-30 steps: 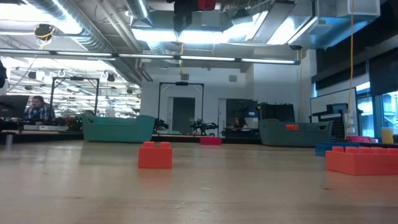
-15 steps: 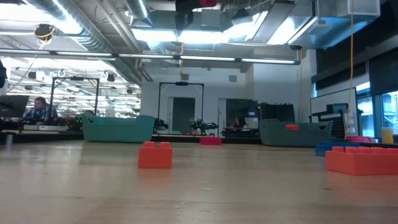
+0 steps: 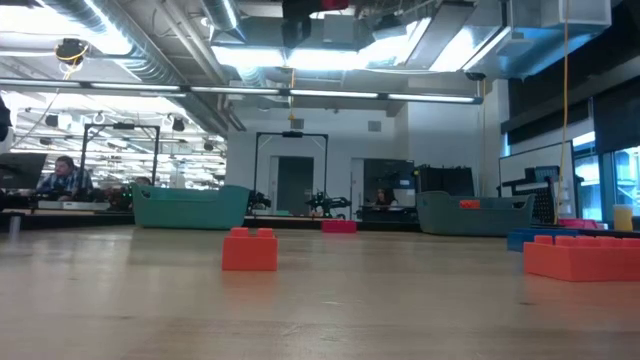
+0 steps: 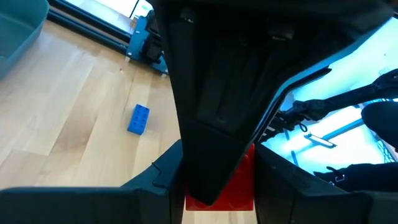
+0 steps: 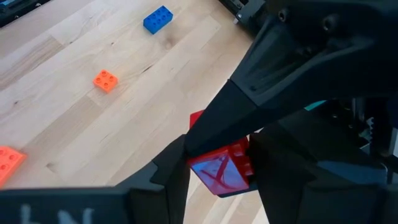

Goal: Sort & place blocks by color
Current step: Put the red game piece into the yellow bin

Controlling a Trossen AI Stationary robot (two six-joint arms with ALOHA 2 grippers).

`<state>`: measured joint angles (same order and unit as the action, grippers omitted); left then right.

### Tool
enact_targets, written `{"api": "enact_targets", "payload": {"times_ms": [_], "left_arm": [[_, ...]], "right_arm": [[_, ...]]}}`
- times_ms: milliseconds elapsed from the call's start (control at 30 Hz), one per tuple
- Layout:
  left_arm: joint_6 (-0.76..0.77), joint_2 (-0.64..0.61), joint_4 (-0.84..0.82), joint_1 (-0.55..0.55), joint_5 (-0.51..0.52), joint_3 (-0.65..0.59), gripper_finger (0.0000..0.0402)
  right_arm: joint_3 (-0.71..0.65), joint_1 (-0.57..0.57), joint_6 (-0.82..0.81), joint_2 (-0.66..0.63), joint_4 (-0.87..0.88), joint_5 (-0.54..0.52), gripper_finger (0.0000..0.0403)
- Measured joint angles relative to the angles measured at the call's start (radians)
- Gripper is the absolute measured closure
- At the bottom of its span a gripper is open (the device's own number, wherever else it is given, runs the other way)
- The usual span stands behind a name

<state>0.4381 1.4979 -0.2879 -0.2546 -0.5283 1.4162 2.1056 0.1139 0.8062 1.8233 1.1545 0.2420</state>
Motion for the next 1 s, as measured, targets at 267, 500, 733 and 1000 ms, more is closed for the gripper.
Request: {"api": "enact_targets", "payload": {"times_ms": [267, 500, 733, 1000], "left_arm": [[-0.007, 0.000, -0.005, 0.000, 0.014, 0.000, 0.0234], [-0.007, -0.002, -0.052, -0.002, 0.027, 0.001, 0.0208], [-0.006, -0.002, -0.071, -0.019, 0.017, 0.002, 0.0207], [-0.072, 0.001, -0.266, -0.027, 0.067, 0.002, 0.0206]], "right_arm": [[-0.001, 0.000, -0.011, 0.000, 0.001, 0.000, 0.0252], [-0.003, 0.000, -0.016, 0.002, 0.003, -0.001, 0.0280], [-0.004, 0.001, -0.016, 0.003, 0.009, -0.004, 0.0321], [-0.004, 0.001, -0.124, 0.003, 0.041, -0.050, 0.0321]]}}
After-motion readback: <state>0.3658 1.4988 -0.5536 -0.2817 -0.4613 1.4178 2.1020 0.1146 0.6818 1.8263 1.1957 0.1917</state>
